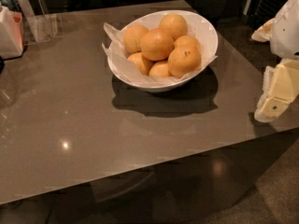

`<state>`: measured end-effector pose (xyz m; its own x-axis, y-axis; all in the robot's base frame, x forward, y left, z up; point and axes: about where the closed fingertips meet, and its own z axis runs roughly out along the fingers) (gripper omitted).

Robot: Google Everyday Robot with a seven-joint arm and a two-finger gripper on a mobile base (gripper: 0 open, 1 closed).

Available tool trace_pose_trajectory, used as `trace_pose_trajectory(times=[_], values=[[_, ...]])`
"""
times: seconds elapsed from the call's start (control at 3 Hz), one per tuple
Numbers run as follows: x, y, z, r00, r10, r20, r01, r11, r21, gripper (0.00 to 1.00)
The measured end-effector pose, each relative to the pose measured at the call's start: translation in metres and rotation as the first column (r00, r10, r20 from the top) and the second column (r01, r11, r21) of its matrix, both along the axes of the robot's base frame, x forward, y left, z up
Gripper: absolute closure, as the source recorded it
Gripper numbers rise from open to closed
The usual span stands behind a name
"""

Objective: Pick orange from white bowl

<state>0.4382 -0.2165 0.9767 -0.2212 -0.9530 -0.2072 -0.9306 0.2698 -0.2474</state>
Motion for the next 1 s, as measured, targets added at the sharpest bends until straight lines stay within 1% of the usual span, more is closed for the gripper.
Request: trace_pose_trajectory(times=[0.33, 0.67, 1.0], values=[[0.0, 0.0, 0.0, 1.0, 0.0, 0.0, 0.0, 1.0, 0.0, 0.0], [0.003, 0.002, 0.003, 1.0, -0.001, 0.01, 0.0, 1.0, 0.015, 0.0], [0.03, 0.025, 0.016, 0.9995, 0.021, 0.023, -0.023, 0.997, 0.08, 0.0]])
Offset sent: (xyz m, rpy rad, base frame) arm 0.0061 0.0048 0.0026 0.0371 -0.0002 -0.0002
